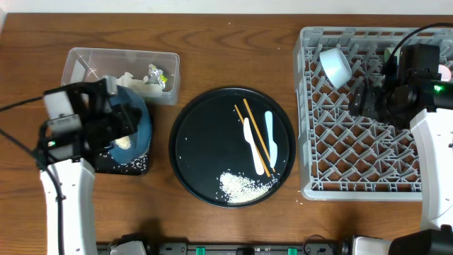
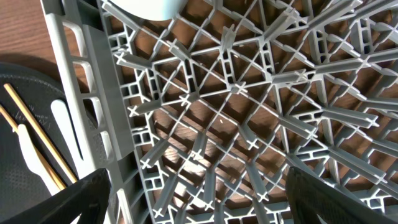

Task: Sort waste into correct bins and load items into the dishwasher rack
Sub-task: 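Carry the blue plate with left gripper over the black rectangular tray, then tip the blue plate upright over the black tray to shake off rice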

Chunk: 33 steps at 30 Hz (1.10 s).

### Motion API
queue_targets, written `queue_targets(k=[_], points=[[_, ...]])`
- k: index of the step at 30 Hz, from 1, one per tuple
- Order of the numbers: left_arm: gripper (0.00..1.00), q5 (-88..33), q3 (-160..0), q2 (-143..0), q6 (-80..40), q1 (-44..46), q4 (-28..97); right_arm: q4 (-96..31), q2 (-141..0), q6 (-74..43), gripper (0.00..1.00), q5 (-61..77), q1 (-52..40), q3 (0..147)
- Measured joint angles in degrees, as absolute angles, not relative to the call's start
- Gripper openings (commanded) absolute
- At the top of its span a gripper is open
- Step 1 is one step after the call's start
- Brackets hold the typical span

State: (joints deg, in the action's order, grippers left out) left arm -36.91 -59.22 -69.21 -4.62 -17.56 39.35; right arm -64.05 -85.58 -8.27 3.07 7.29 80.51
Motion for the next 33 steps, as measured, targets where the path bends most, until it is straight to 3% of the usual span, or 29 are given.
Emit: queue_targets(k=[19, 33], points=[[0.06, -81.4, -59.2, -85.4, -3.2, -39.5, 33.8, -64.1, -85.6, -8.3, 0.86, 2.8, 7.3, 80.5], [0.06, -87.3, -59.2, -87.0, -7.5, -42.3, 32.4, -64.5, -85.6, -8.3, 0.86, 1.9, 7.3, 80.5]])
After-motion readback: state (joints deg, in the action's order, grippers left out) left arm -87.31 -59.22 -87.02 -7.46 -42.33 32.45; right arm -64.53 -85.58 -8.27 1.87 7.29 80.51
